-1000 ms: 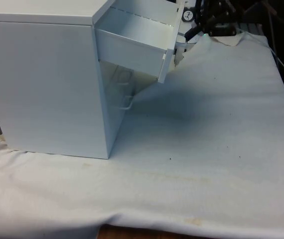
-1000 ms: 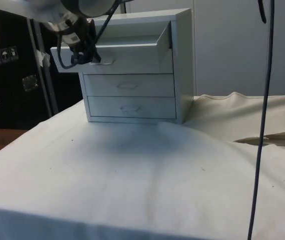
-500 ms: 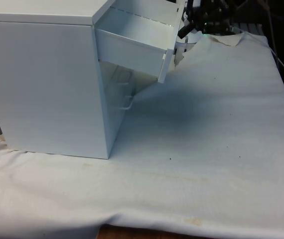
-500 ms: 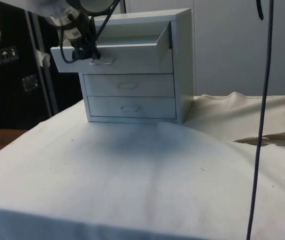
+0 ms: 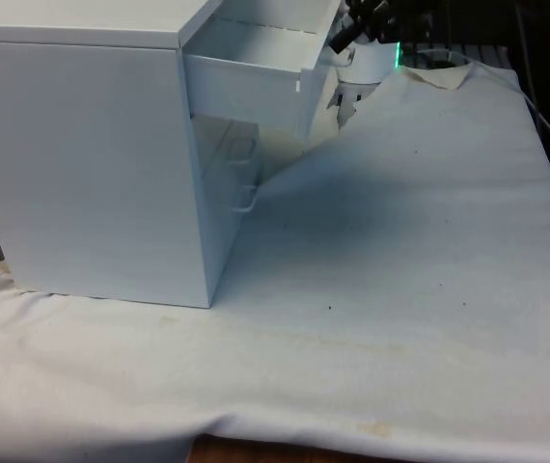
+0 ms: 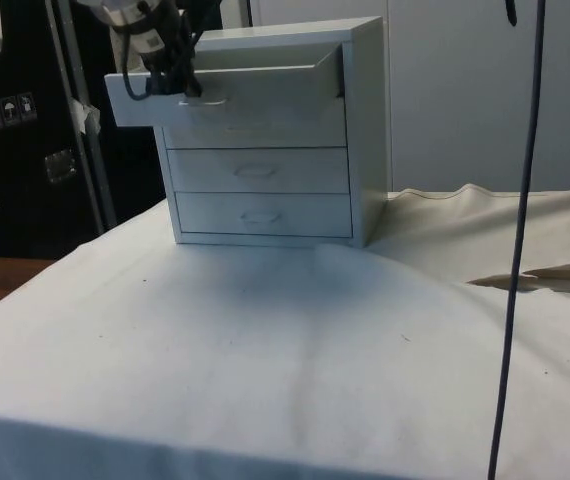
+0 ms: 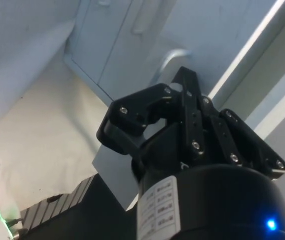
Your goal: Open the drawer, then close it.
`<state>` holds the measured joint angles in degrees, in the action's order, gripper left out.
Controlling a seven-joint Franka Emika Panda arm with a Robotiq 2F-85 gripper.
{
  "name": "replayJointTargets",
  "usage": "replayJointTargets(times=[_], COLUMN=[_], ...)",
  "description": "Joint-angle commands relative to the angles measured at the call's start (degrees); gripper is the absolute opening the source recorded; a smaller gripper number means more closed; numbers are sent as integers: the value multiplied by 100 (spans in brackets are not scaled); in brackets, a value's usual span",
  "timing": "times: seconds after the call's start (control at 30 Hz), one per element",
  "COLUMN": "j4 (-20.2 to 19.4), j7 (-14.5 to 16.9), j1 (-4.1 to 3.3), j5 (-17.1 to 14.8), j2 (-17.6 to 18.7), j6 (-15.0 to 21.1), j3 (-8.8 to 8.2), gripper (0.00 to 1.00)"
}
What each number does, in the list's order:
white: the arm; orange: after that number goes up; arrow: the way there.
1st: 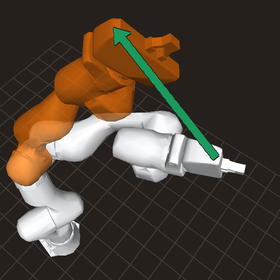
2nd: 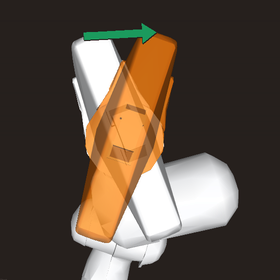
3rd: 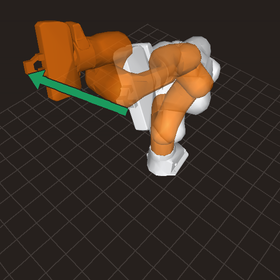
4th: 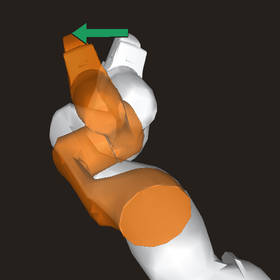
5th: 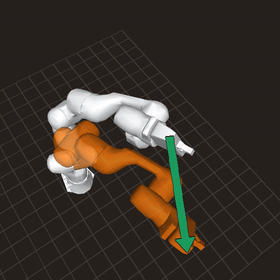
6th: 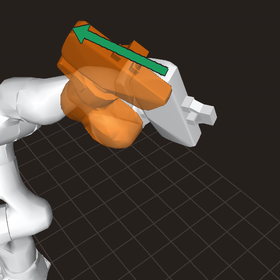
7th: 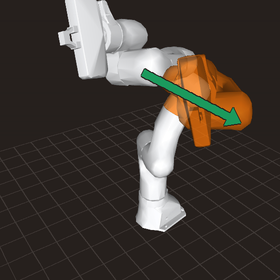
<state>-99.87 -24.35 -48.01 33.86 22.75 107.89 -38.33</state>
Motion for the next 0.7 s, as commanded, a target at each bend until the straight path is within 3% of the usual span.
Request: replayJointTargets(times=[0.0,0.37,0.67], j4=[6,74,29], j7=[74,212,378], j1=[6,0,46], j5=[57,29,40], j2=[-46,-80,-166], j6=[-23,-109,-17], j3=[-23,-138,-286], gripper=[0,0,0])
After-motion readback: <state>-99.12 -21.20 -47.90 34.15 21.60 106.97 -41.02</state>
